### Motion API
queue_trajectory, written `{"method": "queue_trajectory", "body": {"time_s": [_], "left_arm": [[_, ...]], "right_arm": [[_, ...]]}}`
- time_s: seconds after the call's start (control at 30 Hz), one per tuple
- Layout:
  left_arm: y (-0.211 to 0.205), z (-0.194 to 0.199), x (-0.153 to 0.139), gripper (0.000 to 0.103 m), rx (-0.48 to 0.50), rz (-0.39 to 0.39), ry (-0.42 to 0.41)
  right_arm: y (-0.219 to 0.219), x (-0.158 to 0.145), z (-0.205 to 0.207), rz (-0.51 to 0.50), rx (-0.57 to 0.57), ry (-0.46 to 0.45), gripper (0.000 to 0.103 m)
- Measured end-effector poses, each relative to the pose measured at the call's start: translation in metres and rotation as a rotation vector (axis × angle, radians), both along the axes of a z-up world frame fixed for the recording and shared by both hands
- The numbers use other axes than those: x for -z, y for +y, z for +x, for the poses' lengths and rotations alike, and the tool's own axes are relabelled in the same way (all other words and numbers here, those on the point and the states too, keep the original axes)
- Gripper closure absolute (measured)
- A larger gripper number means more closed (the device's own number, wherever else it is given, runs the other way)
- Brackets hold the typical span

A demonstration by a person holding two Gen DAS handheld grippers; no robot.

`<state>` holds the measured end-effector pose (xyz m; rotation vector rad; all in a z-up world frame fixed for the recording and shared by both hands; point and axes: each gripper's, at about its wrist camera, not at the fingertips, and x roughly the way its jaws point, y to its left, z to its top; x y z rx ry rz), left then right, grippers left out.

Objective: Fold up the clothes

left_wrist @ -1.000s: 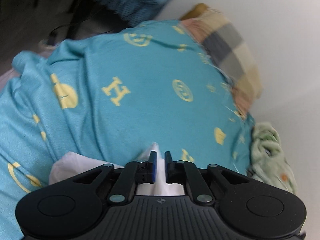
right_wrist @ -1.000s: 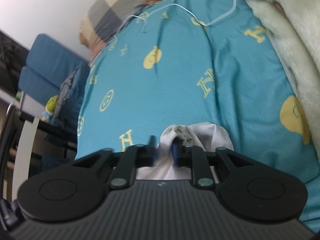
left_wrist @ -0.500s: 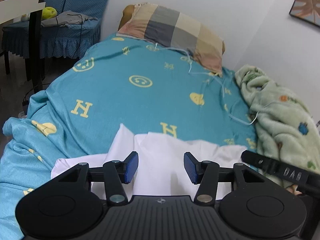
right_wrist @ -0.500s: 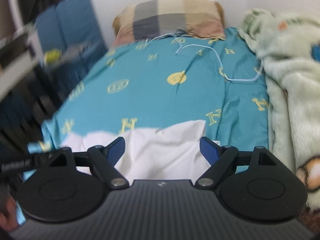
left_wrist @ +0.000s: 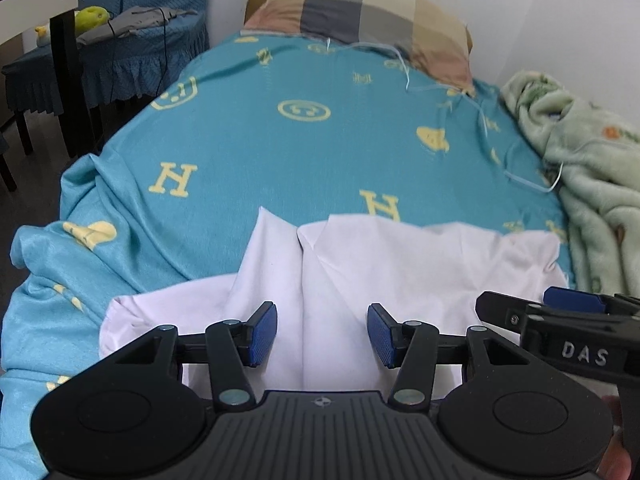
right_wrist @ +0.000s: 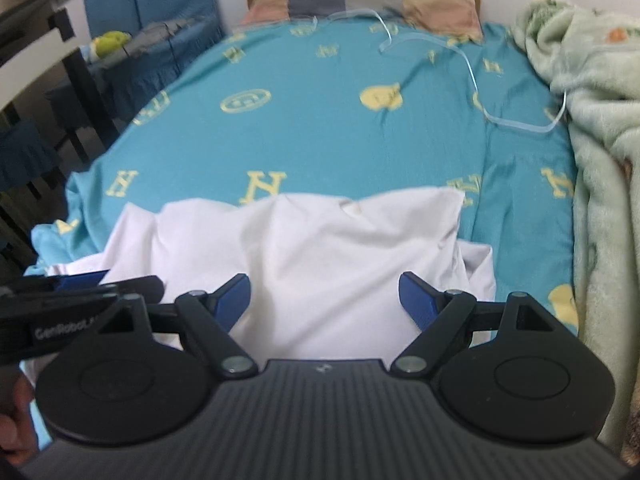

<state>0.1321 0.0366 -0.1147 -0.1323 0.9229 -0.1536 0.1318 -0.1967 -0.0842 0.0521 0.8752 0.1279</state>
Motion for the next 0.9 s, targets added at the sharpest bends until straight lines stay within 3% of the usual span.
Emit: {"method": "queue_trajectory", "body": {"time_s": [0.37,0.6,0.7,0.8,0.9], "left_arm": [[-0.005,-0.010,-0.023,0.049,0.030,-0.058,0.000],[-0.003,-0.013,-0.030,0.047,0.022,-0.107,0.030],[0.011,-0.021,-0.032,0.041,-0.024,-0.188,0.071],[0.031,-0.035,-0.031,0.031,-0.096,-0.333,0.136],[0.052,-0.053,-0.025,0.029,-0.171,-0.476,0.184]], "right_arm": [[-0.009,-0.027,-0.010,0.098,0.035,-0.108,0.020],[-0.014,-0.019,0.001,0.130,0.028,-0.027,0.020],[-0.020,-0.019,0.000,0.190,0.031,0.011,0.020],[-0.023,-0.023,-0.006,0.231,0.040,0.032,0.020],[-0.026,-0.028,-0.017,0.278,0.067,0.051,0.020]]}}
